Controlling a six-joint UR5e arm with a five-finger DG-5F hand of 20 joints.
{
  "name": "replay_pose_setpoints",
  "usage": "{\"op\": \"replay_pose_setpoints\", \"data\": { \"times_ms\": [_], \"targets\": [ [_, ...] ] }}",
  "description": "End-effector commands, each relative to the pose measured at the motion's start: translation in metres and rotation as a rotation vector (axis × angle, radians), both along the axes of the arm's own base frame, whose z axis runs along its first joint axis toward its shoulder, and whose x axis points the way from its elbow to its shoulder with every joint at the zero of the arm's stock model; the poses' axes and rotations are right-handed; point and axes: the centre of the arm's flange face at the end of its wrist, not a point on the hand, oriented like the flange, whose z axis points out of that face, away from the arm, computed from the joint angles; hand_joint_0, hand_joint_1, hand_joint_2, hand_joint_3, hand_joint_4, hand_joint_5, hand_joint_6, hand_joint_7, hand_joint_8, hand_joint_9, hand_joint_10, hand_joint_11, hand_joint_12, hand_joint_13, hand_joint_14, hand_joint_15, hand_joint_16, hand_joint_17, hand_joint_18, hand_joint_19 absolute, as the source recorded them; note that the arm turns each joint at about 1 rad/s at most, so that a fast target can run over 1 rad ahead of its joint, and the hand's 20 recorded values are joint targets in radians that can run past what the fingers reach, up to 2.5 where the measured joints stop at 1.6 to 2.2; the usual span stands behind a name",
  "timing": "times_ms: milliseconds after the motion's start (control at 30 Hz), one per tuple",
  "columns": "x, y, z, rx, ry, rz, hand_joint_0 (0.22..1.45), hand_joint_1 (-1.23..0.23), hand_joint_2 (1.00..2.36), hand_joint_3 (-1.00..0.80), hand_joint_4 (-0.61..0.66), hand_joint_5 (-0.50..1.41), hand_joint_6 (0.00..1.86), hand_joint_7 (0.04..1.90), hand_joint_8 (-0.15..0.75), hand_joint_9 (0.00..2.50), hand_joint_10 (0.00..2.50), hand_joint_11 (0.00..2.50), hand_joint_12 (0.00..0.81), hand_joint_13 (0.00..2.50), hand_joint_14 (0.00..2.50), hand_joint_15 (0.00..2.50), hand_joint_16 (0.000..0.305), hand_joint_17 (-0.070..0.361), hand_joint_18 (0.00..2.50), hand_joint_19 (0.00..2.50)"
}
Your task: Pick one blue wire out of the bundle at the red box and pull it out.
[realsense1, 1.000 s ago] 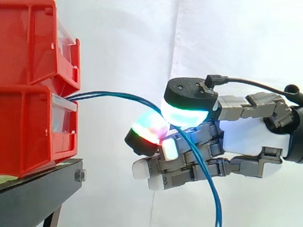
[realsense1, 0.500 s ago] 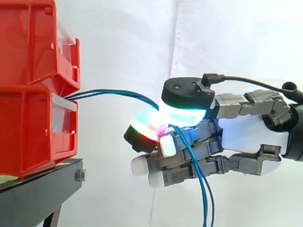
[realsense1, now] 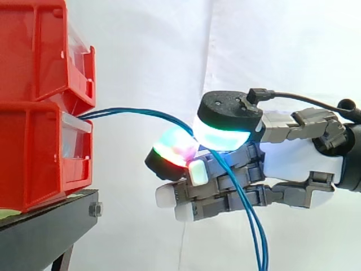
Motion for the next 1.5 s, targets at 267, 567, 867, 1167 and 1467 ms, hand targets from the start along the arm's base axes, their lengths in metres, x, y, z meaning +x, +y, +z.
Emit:
{"op": "replay_pose_setpoints", "data": {
  "times_ms": [267, 567, 867, 1167, 1467],
  "targets": [
    [0.0011, -0.0001, 0.0019, -0.002, -0.002, -0.001, 0.56, -0.66, 1.01, -0.43, 0.23, -0.1, 0.7, 1.11, 0.275, 0.97, 0.02, 0.56, 0.345, 0.63, 0.01, 0.32, 0.053, 0.119, 0.4, 0.37],
    [0.0011, -0.0001, 0.0019, -0.005, -0.002, -0.001, 0.6, -0.79, 1.01, -0.23, 0.18, -0.15, 0.83, 1.01, 0.283, 0.94, 0.02, 0.62, 0.355, 0.64, 0.01, 0.32, 0.054, 0.121, 0.42, 0.36],
    [0.0012, 0.001, 0.0031, -0.004, -0.004, 0.011, 0.63, -0.83, 1.02, -0.22, 0.18, -0.17, 0.84, 0.96, 0.273, 0.9, 0.02, 0.62, 0.346, 0.63, 0.01, 0.32, 0.053, 0.119, 0.42, 0.35],
    [0.0012, 0.0003, 0.002, 0.018, -0.006, 0.007, 0.7, -0.89, 1.01, -0.28, 0.19, -0.18, 0.82, 0.93, 0.27, 0.87, 0.02, 0.61, 0.343, 0.62, 0.01, 0.3, 0.052, 0.117, 0.44, 0.31],
    [0.0011, -0.0001, 0.0018, 0.031, -0.008, 0.015, 0.61, -0.76, 1.03, -0.14, 0.32, -0.12, 0.71, 1.0, 0.317, 0.98, 0.02, 0.55, 0.405, 0.67, 0.01, 0.31, 0.066, 0.148, 0.49, 0.33]
  ]
}}
